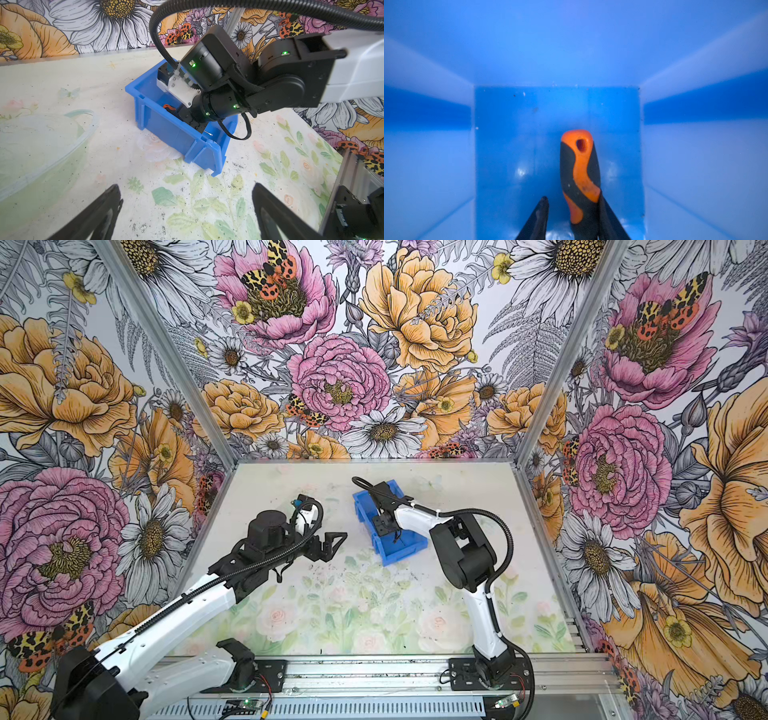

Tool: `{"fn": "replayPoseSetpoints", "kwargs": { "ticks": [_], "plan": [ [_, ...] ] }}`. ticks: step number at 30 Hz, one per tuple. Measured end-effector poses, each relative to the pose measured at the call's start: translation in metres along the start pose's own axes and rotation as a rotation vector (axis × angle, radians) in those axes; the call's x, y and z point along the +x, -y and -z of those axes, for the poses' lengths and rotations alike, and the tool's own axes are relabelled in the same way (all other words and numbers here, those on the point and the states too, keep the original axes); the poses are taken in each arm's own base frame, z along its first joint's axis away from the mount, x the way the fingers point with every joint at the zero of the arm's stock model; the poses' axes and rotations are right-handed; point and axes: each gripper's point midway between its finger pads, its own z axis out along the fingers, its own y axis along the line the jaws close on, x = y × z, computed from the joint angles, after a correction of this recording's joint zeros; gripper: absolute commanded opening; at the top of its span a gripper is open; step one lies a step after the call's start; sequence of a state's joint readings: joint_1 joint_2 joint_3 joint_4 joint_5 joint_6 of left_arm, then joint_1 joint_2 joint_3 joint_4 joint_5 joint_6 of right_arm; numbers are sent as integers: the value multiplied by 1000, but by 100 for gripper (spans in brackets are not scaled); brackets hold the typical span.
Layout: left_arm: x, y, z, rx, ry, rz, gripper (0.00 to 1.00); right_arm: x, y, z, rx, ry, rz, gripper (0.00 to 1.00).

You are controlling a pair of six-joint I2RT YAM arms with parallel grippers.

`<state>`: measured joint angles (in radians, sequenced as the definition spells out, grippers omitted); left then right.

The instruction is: Put the screwdriver in the bin

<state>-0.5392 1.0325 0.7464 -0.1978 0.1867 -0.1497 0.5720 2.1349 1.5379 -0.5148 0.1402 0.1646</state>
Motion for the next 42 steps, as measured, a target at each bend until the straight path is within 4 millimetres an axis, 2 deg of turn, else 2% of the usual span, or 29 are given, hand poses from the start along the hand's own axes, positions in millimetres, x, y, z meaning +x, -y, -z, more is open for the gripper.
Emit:
{"fn": "replayPoseSetpoints", "kwargs": {
  "ticks": [6,13,18,22,27,31,32,33,34,40,42],
  "plan": [
    [-3,2,10,-1,30,1,99,-7,-2,20,16,36,12,53],
    [-1,2,26,-9,59,-2,99,-26,-1,52,34,115,4,54],
    [-4,1,41,-30,80,-1,99,-24,2,64,50,130,-25,56],
    [-3,-7,51,-84,88,1,99,-23,5,88,67,166,-43,59],
    [4,-31,60,-225,75,10,99,-24,15,145,85,273,-84,64],
    [13,-56,67,-341,61,32,99,-11,27,181,105,340,-117,66],
    [15,-63,69,-376,59,38,99,-6,31,189,109,353,-126,72],
    [17,-71,71,-410,58,48,99,1,34,194,112,364,-138,81],
    [17,-76,73,-437,60,53,99,7,36,199,114,373,-143,97],
    [21,-116,86,-594,80,120,99,42,61,218,165,419,-183,99],
    [26,-132,90,-645,77,154,99,52,75,222,198,436,-223,100]
  ]
}}
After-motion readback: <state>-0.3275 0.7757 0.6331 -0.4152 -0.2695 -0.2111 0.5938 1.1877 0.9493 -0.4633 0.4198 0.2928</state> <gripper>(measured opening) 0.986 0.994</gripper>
